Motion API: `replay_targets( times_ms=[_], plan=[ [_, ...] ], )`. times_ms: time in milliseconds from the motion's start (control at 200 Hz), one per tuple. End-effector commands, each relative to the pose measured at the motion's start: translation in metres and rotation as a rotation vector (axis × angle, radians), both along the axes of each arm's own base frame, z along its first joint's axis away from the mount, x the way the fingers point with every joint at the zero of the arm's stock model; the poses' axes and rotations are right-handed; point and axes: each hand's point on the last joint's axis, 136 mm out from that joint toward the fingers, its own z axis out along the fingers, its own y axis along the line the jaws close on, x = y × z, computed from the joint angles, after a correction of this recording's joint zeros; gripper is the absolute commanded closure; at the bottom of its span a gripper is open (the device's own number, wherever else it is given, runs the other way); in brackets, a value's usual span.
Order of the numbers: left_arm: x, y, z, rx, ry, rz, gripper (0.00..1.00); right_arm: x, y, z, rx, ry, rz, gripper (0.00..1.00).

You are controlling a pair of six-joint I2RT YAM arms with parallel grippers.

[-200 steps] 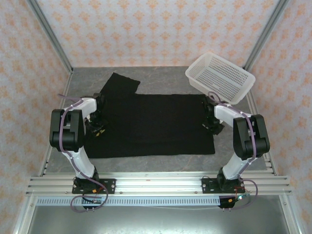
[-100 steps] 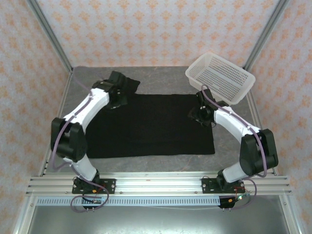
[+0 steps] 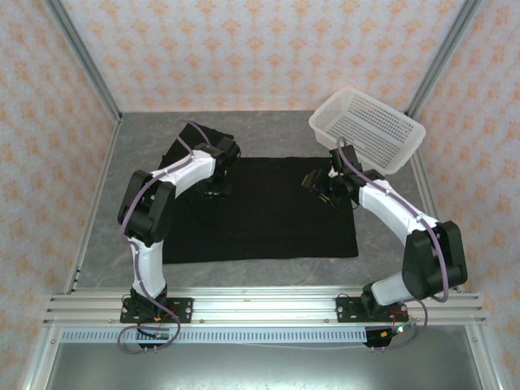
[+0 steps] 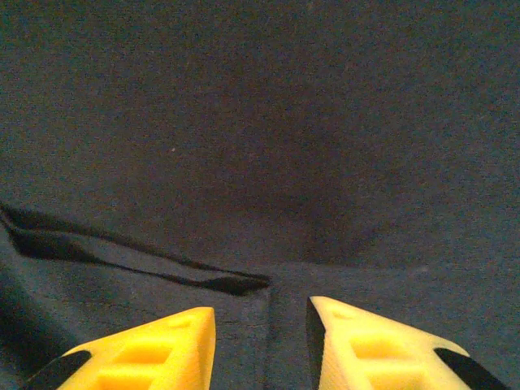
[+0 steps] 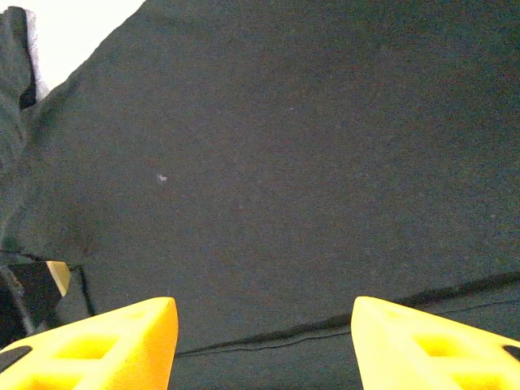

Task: Fold and stack the t-shirts

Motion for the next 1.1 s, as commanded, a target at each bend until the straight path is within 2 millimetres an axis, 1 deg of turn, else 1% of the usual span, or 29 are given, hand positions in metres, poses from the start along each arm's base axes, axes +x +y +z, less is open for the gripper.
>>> replay_targets(
  times_ms=[0,140,330,460,706,871,1096],
  plan=[
    [-0.006,0.008,-0.009,0.076,0.022,-0.043,0.65,-0.003,0.001,0.006,0.018,-0.017,-0.007,0.41],
    [-0.008,0.010,-0.019,0.088,0.038,-0.051,0.68,-0.005,0.000,0.004,0.021,-0.008,-0.015,0.41],
    [-0.009,0.012,-0.025,0.116,0.051,-0.060,0.70,-0.005,-0.002,0.004,0.017,-0.007,-0.021,0.41],
    [-0.012,0.013,-0.029,0.127,0.056,-0.063,0.75,-0.006,-0.003,0.004,0.018,-0.003,-0.024,0.41],
    [-0.009,0.016,-0.020,0.140,0.022,-0.064,0.87,-0.008,-0.004,0.001,0.015,0.003,-0.030,0.41],
    [-0.006,0.015,-0.007,0.139,-0.007,-0.064,0.88,-0.009,-0.005,0.000,0.014,0.008,-0.029,0.42],
    [-0.004,0.016,-0.001,0.143,-0.022,-0.061,0.90,-0.009,-0.003,0.000,0.021,0.008,-0.027,0.42]
  ],
)
